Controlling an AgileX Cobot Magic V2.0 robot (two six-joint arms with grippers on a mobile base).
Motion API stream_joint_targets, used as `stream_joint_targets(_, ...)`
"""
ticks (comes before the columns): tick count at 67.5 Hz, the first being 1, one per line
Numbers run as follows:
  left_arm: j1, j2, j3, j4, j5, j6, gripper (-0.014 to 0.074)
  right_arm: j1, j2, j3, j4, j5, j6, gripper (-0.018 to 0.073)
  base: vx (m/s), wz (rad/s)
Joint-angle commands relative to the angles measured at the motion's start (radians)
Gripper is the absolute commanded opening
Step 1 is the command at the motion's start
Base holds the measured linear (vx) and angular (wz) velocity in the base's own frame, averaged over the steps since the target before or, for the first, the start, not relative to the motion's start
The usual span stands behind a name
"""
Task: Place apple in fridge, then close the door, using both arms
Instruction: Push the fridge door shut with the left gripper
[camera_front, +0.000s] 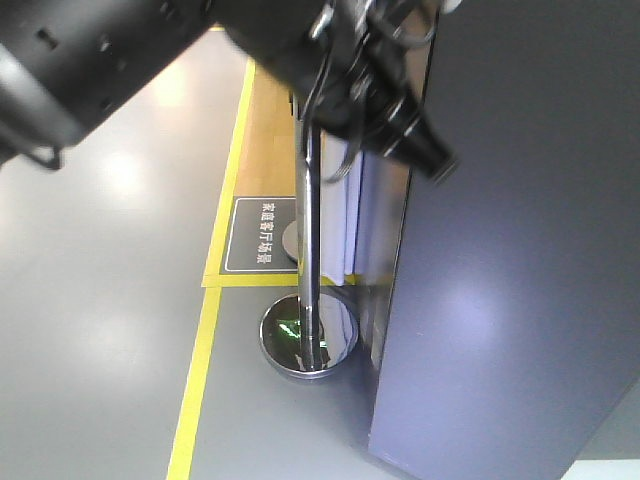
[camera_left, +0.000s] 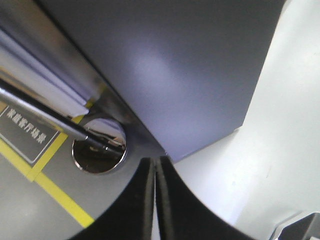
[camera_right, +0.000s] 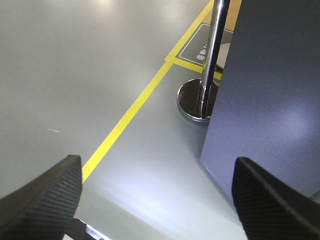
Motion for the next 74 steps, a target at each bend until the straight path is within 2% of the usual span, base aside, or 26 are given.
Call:
stream_joint_targets(1, 0.003, -0.133, 0.135, 0.013, -0.165, -0.038, -0.0006, -0.002, 0.019, -0.020, 0.006, 0.004, -0.010, 0.0580, 0.00, 0.00)
stream_joint_targets(13, 0.030, -0.360, 0.513, 0.016, -0.393, -0.090, -0.0006, -0.002, 0.019, -0.020, 0.006, -0.007, -0.010, 0.0580, 0.00, 0.00)
stream_joint_targets(27, 0.142, -0.649, 0.901, 0.012, -0.612, -0.182, -0.0006, -0.002, 0.019, -0.020, 0.004, -0.014, -0.008, 0.0580, 0.00, 0.00)
stream_joint_targets(34, 0.186, -0.802, 1.060, 0.012, -0.693, -0.191, -0.0006, -0.002, 0.019, -0.020, 0.004, -0.040, -0.006, 0.0580, 0.00, 0.00)
stream_joint_targets(52, 0.282, -1.165, 1.366, 0.027, -0.782, -0.189, -0.0006, -0.002, 0.019, -0.020, 0.004, -0.115, -0.006, 0.0580, 0.00, 0.00)
stream_joint_targets(62, 0.285, -1.308, 1.478, 0.031, -0.786, -0.189, -0.0006, -0.002, 0.020, -0.020, 0.004, -0.123, -0.006, 0.0580, 0.00, 0.00)
stream_joint_targets(74, 0.285, -1.393, 1.538, 0.031, -0.808, -0.189, -0.0006, -0.002, 0.020, -0.020, 0.004, -0.124, -0.006, 0.0575, 0.00, 0.00)
